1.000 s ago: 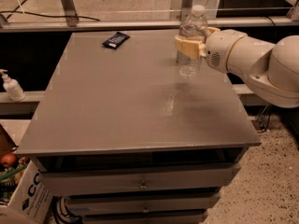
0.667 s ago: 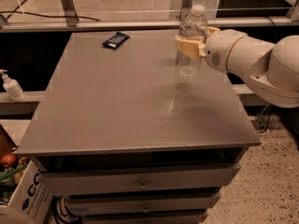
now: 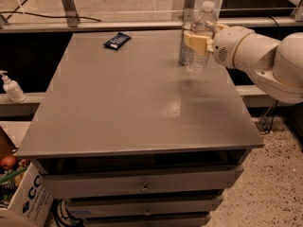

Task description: Move water bottle near redbull can

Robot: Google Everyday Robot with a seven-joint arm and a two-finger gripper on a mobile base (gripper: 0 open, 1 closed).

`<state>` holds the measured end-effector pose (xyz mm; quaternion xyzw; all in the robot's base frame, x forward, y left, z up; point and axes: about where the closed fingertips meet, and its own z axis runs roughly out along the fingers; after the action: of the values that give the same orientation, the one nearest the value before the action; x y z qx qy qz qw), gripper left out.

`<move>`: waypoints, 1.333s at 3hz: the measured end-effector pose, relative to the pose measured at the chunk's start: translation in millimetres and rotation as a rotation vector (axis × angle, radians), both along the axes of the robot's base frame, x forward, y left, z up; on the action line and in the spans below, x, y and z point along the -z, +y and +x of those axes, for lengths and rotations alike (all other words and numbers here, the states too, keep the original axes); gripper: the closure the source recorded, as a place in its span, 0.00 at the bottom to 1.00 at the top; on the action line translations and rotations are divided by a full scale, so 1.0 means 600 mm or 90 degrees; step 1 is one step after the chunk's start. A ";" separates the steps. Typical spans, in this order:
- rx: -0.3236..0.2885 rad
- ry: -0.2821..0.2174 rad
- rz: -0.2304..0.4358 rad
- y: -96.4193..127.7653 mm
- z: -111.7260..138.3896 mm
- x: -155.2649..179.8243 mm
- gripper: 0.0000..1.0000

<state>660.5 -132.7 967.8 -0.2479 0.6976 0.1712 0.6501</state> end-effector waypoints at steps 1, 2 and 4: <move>0.017 0.006 0.006 -0.030 0.029 0.006 1.00; 0.020 0.013 0.004 -0.049 0.054 0.019 1.00; -0.004 0.019 -0.027 -0.059 0.096 0.058 1.00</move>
Offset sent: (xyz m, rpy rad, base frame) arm 0.0514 -0.0492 -0.0233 0.0016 0.0366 -0.0443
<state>717.9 -168.1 933.2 -0.2614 0.7096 0.1624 0.6339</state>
